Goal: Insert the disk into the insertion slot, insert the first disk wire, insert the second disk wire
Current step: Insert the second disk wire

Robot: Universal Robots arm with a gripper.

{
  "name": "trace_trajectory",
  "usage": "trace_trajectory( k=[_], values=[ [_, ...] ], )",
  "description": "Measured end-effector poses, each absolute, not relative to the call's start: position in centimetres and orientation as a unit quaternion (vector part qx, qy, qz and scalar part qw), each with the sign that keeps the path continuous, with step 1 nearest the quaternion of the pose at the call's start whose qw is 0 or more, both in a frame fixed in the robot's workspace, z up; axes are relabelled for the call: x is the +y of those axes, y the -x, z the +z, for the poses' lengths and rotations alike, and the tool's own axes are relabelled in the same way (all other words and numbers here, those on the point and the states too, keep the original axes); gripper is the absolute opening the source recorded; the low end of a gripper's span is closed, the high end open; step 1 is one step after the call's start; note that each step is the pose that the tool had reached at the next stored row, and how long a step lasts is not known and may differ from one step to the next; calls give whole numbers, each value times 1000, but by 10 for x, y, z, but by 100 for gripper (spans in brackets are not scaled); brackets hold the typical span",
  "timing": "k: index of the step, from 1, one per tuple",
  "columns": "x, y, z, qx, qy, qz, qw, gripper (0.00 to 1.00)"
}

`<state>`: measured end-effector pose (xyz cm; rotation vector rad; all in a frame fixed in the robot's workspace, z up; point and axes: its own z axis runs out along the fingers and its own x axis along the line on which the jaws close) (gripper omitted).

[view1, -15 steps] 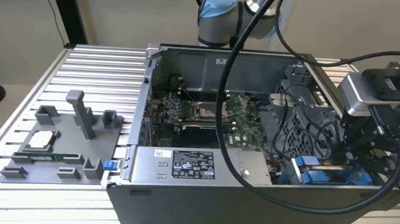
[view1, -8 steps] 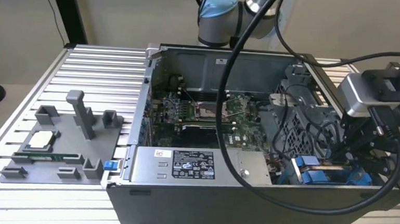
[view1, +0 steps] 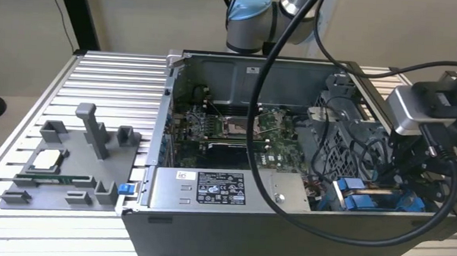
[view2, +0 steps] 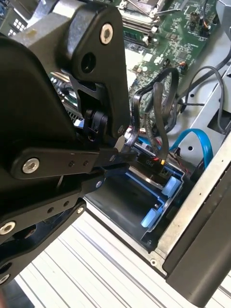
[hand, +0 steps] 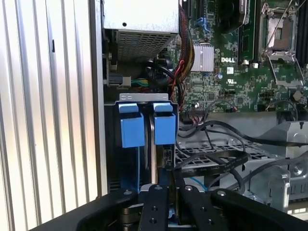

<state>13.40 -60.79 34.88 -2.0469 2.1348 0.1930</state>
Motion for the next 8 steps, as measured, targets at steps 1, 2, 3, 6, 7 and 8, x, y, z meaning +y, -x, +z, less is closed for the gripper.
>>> trace_trajectory(
  k=[1, 2, 3, 6, 7, 8],
  values=[
    [-608, -134, 348, 717, 688, 65, 89, 0],
    [-608, -134, 348, 717, 688, 65, 89, 0],
    [-608, -134, 348, 717, 688, 65, 89, 0],
    [-607, -134, 346, 717, 688, 65, 89, 0],
    [-607, -134, 346, 717, 688, 65, 89, 0],
    [-607, -134, 346, 717, 688, 65, 89, 0]
  ],
)
